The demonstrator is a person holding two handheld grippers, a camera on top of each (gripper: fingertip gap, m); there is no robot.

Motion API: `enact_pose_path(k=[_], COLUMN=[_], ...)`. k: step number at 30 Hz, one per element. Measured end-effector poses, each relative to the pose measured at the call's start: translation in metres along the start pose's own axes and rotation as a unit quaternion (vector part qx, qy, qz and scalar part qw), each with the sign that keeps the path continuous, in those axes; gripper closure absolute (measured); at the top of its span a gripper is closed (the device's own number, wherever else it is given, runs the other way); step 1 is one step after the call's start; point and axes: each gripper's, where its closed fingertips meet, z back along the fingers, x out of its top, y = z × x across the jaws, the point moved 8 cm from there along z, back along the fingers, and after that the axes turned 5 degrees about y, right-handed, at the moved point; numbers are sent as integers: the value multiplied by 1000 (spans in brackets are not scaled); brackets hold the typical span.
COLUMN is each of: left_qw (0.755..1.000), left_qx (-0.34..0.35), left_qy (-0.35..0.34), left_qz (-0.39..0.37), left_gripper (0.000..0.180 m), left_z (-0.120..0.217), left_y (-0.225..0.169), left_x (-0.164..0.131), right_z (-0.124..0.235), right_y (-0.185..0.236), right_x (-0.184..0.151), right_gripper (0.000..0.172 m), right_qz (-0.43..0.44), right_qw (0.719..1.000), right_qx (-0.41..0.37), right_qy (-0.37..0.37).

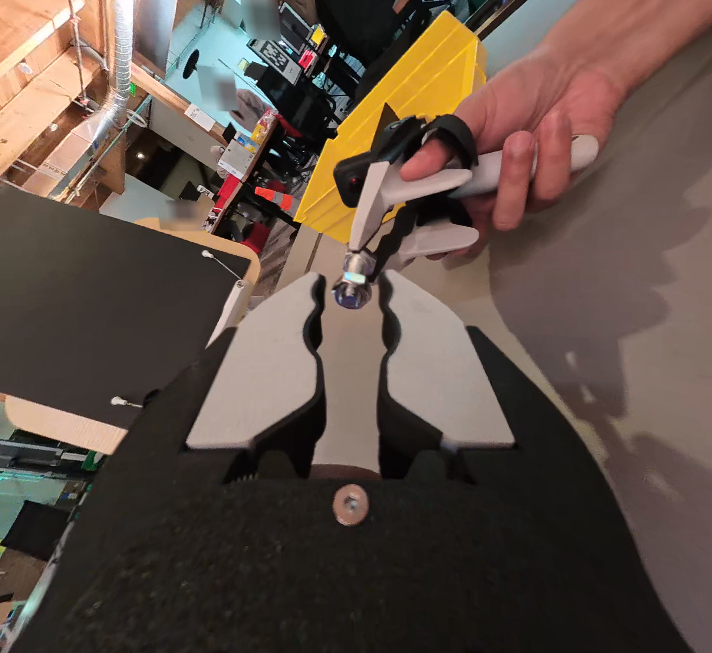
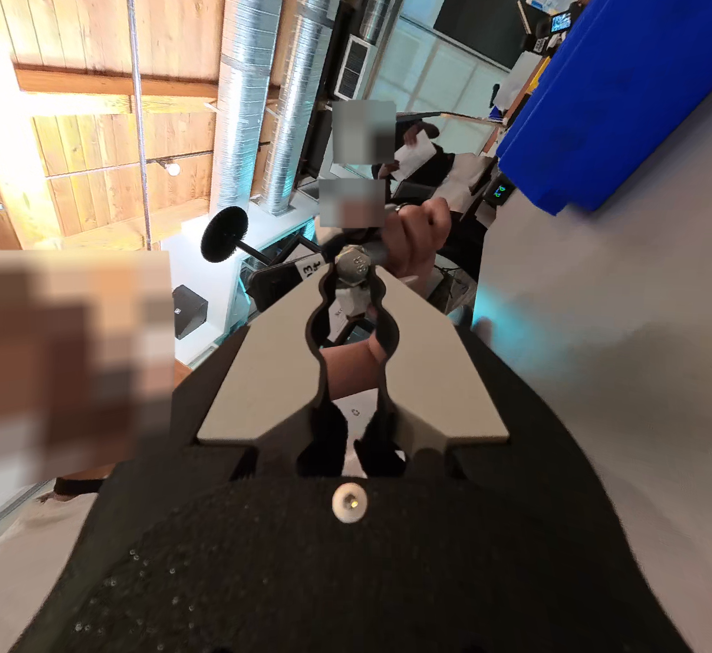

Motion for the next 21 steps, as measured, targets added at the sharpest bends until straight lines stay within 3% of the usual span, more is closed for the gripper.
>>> enact_pose_path(k=[4,8,11,14,17,18,19,21], left_qw=[998,966,892,774,663,645,641,675], left_qx=[-33,-98,-165,-229,-269,-277,-281,-279], left_qy=[17,12,-18,-52,-76,-80,-83,-83], left_qz=[54,241,421,588,694,708,709,678], left_gripper=[162,162,162,162,163,163,163,161], left_z=[1,-2,-6,-9,-10,-11,-11,-11], left_y=[6,16,24,27,25,23,23,25], left_x=[-1,-1,-7,-17,-26,-28,-29,-28], right_z=[-1,0,1,-2,-3,-2,-2,-1], right_y=[2,11,20,25,24,23,22,21], right_x=[0,3,3,2,1,1,2,3], right_gripper=[156,155,155,155,155,155,155,155], right_qz=[25,123,219,280,266,254,242,225], right_qw=[1000,991,971,951,955,960,963,969], right_qx=[-15,-54,-95,-132,-128,-122,-116,-103], right_qy=[8,14,17,19,9,6,4,-3])
